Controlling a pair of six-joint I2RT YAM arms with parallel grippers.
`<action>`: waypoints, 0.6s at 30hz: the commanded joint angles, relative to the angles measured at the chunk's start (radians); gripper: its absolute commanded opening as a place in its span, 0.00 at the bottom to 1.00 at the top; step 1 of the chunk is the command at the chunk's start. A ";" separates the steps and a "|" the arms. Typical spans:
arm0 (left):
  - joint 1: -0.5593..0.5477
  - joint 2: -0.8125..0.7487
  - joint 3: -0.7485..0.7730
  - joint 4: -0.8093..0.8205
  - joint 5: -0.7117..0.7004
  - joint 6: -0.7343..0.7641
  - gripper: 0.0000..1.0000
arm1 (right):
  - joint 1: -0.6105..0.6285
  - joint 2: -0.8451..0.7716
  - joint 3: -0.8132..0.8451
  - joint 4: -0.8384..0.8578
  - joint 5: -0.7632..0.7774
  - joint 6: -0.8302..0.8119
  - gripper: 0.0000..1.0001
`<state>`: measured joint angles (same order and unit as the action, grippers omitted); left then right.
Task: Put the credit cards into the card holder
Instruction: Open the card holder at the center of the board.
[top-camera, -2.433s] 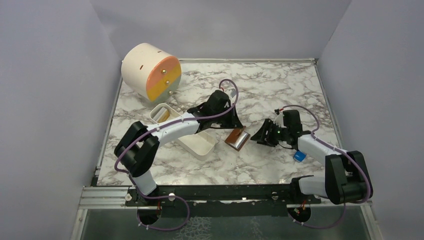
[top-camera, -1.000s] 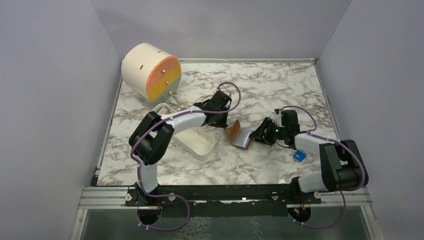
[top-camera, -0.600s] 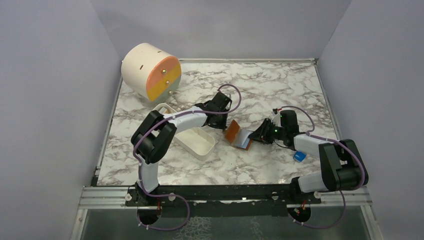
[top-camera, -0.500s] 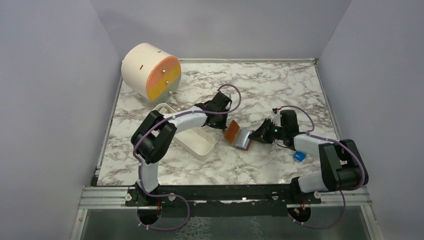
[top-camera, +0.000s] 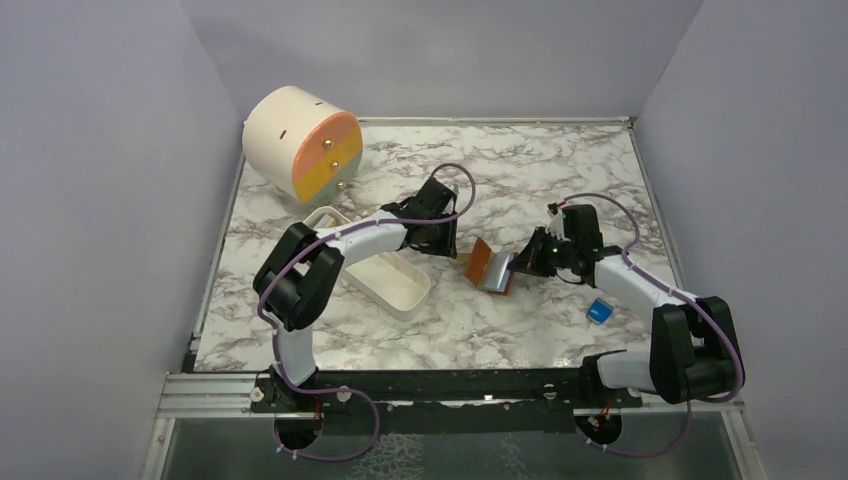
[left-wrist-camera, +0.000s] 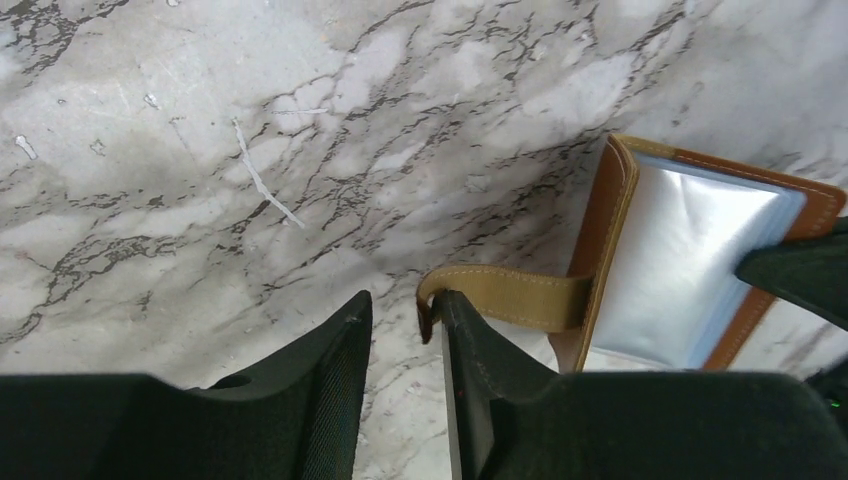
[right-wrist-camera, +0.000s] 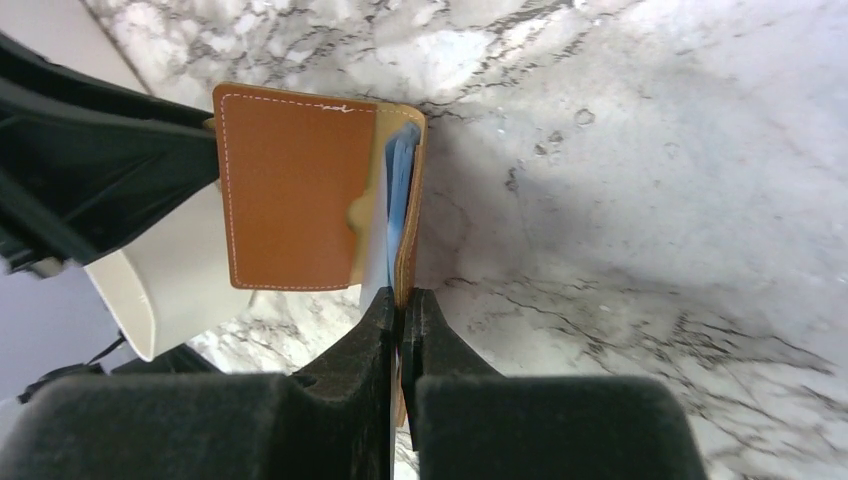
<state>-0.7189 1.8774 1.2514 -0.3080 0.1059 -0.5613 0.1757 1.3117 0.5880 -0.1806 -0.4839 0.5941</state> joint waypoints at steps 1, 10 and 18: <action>0.007 -0.078 0.013 0.015 0.119 -0.027 0.37 | 0.004 -0.006 0.074 -0.182 0.096 -0.096 0.01; 0.007 -0.107 0.011 0.127 0.309 -0.041 0.53 | 0.003 0.054 0.163 -0.280 0.144 -0.141 0.01; 0.006 -0.055 -0.029 0.278 0.480 -0.045 0.60 | 0.004 0.043 0.202 -0.317 0.111 -0.167 0.01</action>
<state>-0.7109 1.8004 1.2400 -0.1322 0.4553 -0.6086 0.1757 1.3640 0.7551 -0.4561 -0.3782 0.4644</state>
